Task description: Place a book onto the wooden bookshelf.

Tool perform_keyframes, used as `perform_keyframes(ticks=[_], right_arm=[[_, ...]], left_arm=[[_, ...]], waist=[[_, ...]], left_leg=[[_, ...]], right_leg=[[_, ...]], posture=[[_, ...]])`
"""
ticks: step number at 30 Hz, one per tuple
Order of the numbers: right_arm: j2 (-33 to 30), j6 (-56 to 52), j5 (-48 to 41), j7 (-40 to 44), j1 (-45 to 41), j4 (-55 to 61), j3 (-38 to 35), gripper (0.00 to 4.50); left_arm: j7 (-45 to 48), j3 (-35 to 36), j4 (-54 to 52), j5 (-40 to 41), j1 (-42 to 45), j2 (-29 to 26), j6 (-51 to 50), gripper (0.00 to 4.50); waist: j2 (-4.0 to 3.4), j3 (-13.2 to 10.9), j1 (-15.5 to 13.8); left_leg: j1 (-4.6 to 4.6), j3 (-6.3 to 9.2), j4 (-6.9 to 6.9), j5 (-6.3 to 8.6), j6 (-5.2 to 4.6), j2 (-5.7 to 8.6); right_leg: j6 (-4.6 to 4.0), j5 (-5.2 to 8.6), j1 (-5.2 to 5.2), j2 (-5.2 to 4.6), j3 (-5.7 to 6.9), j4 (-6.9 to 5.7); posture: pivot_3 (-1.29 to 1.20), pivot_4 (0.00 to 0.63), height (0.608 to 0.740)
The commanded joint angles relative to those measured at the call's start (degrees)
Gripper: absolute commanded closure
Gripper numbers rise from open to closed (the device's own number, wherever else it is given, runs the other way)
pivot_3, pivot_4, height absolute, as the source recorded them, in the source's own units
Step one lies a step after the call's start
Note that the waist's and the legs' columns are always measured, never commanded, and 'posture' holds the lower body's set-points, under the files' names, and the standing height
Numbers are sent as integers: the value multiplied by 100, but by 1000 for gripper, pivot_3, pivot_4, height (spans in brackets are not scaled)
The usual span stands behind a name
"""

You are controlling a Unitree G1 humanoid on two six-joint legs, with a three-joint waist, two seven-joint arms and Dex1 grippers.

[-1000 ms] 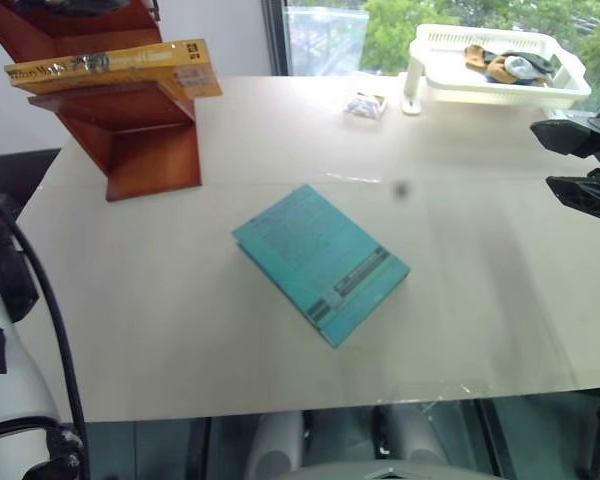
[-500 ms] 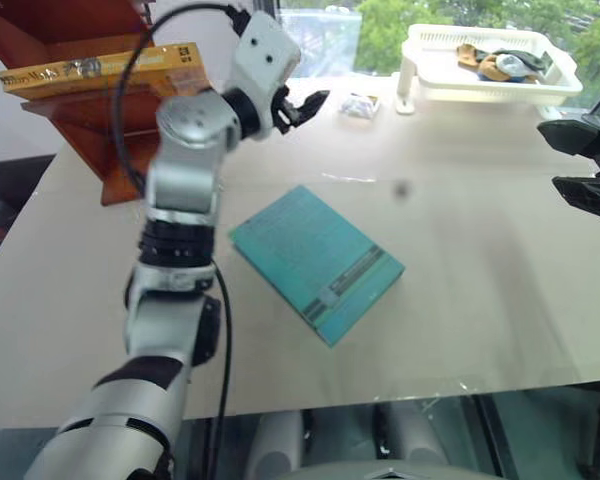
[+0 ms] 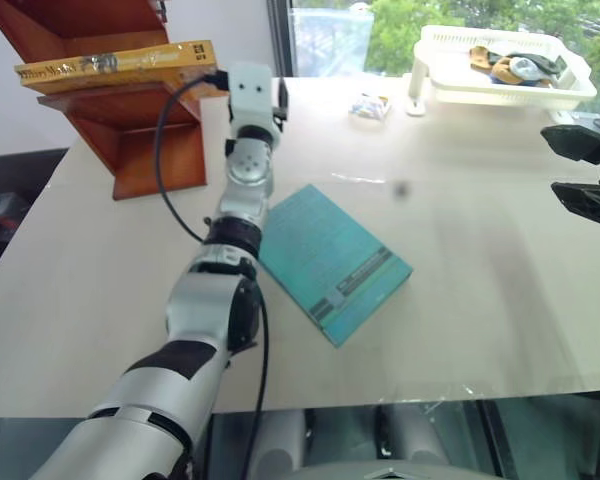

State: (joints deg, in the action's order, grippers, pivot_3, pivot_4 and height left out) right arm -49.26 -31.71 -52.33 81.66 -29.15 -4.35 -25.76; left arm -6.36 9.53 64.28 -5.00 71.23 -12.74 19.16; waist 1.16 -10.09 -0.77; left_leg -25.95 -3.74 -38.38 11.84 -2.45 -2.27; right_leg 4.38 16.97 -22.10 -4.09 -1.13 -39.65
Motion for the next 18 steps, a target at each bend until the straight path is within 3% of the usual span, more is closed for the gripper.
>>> perform_keyframes(ticks=[1,8,18], right_arm=[[-114,10,-155,-56,68,254,-269,0],[-116,27,-190,-138,157,332,-316,0],[-75,45,-152,-149,89,303,-157,0]], left_arm=[[-90,106,311,97,402,-256,330,1257],[-187,150,470,138,430,-440,586,1257],[457,62,199,315,-83,-179,409,1257]], waist=[[0,0,2],[0,0,14],[0,0,12]], left_leg=[[0,-2,1,-1,3,0],[1,-26,1,-5,8,0],[1,-28,2,-11,19,-1]], right_leg=[[0,0,0,0,1,0],[0,0,0,1,0,0],[0,0,0,1,0,1]], posture=[[0,150,740],[0,150,740],[0,150,740]])
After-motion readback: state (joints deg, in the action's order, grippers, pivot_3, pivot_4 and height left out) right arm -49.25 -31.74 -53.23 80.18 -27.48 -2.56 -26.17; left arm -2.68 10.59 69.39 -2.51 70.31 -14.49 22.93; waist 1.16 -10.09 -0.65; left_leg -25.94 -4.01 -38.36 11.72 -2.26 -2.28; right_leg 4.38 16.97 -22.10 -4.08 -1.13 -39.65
